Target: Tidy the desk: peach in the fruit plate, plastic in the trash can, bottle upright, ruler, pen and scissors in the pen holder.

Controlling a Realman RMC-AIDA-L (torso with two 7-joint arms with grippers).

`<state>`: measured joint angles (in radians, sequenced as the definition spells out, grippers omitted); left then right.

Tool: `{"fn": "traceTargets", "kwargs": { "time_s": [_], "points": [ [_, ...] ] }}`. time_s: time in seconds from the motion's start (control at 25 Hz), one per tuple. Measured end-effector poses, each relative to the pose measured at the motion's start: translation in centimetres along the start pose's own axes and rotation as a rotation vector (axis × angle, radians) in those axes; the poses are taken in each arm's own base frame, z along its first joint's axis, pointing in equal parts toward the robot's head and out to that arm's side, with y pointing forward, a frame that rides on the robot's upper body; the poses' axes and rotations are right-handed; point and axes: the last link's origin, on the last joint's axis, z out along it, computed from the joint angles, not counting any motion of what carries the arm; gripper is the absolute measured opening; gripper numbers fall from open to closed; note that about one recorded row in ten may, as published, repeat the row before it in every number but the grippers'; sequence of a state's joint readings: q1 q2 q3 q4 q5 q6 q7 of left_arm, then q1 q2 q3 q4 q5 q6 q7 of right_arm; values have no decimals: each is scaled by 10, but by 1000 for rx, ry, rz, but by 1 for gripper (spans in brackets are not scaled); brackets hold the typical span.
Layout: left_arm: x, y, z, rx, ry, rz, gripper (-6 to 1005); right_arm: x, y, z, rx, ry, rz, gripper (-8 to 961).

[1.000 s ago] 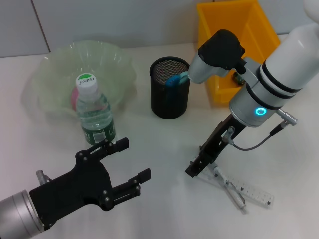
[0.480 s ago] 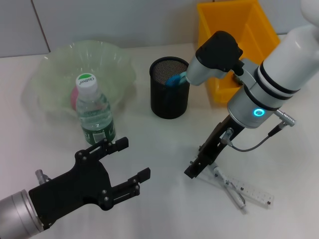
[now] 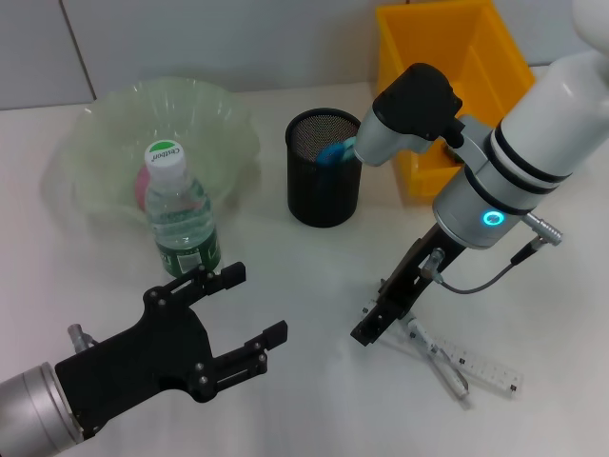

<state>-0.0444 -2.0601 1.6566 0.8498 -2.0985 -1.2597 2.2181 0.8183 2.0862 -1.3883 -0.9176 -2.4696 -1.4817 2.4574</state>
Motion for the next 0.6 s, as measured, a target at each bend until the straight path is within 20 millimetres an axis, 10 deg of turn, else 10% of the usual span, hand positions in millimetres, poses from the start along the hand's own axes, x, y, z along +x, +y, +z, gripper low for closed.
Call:
{"fn": "traceTargets", "kwargs": {
  "time_s": [0.6],
  "points": [
    [0,0,0,-3,1,0,784,0,0,0,3,-3,0,774]
  ]
}}
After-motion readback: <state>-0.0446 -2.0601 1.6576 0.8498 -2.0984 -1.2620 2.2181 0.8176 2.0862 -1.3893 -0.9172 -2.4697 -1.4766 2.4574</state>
